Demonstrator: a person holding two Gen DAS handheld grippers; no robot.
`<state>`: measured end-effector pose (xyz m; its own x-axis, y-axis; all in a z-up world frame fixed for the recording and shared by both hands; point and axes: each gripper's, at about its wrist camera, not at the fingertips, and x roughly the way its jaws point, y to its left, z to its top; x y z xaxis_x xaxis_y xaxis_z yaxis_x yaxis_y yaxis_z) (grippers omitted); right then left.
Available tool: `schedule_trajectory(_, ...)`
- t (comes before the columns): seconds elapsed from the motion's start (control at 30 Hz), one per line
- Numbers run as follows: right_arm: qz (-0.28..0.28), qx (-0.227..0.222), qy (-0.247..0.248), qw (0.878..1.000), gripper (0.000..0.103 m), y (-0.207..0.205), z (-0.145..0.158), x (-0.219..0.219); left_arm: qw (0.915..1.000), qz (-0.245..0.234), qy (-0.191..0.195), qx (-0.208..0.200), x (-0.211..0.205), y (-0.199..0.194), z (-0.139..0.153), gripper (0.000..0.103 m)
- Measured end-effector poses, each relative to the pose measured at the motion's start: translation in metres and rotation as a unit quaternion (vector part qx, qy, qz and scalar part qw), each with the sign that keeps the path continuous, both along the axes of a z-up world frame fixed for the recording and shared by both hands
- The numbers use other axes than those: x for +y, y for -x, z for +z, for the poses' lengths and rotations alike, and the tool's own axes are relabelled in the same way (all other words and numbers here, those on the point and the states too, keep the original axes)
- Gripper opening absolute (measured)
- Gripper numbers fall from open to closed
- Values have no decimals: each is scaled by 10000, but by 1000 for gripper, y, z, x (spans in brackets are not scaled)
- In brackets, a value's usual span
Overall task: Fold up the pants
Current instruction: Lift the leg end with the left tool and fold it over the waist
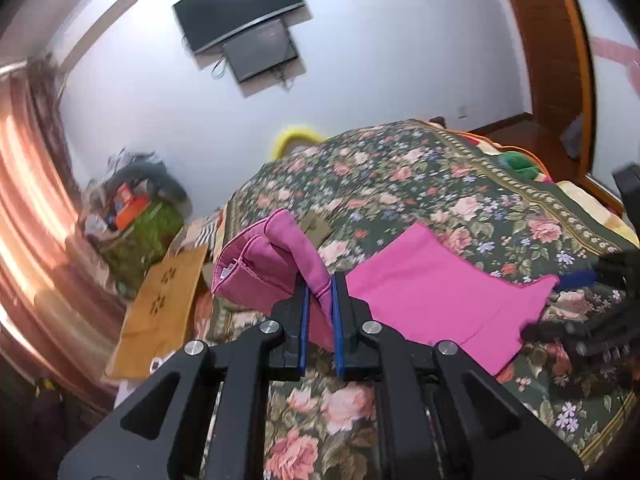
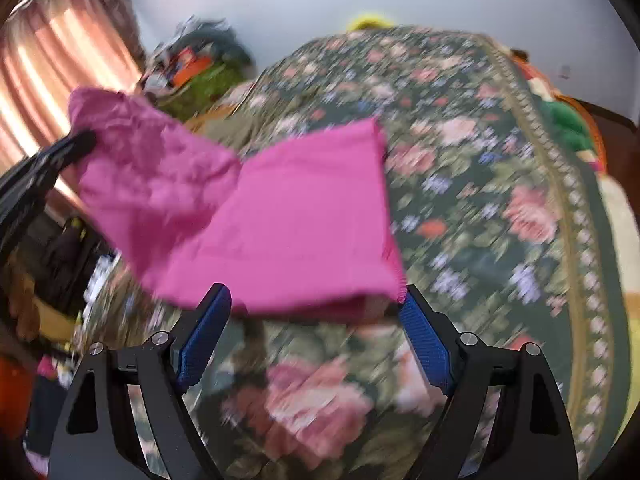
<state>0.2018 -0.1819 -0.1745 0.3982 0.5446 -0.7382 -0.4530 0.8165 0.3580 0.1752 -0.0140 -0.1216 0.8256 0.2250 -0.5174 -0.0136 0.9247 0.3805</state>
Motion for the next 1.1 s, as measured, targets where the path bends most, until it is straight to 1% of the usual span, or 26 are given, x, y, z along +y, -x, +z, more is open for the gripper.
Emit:
schedule_trajectory(0.03, -67, 35, -31, 10000, 83, -4, 0, -2, 10000, -76, -31, -2, -4, -2, 1, 10)
schedule_trajectory(0.1, -196, 123, -190, 9996, 83, -13, 1, -7, 9998, -169, 53, 53, -8, -6, 2, 10)
schedule_trajectory(0.17, -231, 131, -44, 9996, 83, -18, -3, -7, 9995, -269, 138, 118, -12, -9, 3, 10)
schedule_trajectory(0.23, -86, 197, 251, 9995, 83, -19, -14, -1, 9991, -374, 159, 136, -17, -12, 4, 10)
schedule_trajectory(0.33, 130, 340, 524, 9980, 83, -16, -31, 5, 9982, -530, 230, 185, -24, -16, 5, 10)
schedule_trajectory(0.43, 64, 399, 379, 9985, 83, -17, -32, -2, 9964, -724, 354, 263, -32, -23, 6, 10)
schedule_trajectory(0.6, 50, 438, 348, 9984, 83, -17, -34, -4, 9904, -1015, 756, 555, -44, -38, 4, 9)
schedule_trajectory(0.7, 50, 442, 337, 9984, 83, -16, -33, -3, 9835, -1142, 1137, 817, -49, -50, -1, 9)
schedule_trajectory(0.8, 48, 442, 328, 9985, 83, -16, -33, -4, 9738, -1262, 1538, 1100, -53, -61, -6, 9)
schedule_trajectory(0.83, 48, 442, 326, 9985, 83, -16, -33, -4, 9695, -1301, 1686, 1210, -54, -64, -8, 9)
schedule_trajectory(0.93, 45, 450, 309, 9985, 83, -16, -33, -4, 9532, -1412, 2153, 1586, -54, -74, -14, 9)
schedule_trajectory(1.03, 44, 452, 302, 9985, 83, -16, -33, -5, 9429, -1413, 2411, 1814, -52, -79, -20, 9)
schedule_trajectory(1.1, 44, 449, 302, 9985, 83, -16, -33, -5, 9376, -1434, 2521, 1920, -53, -81, -24, 9)
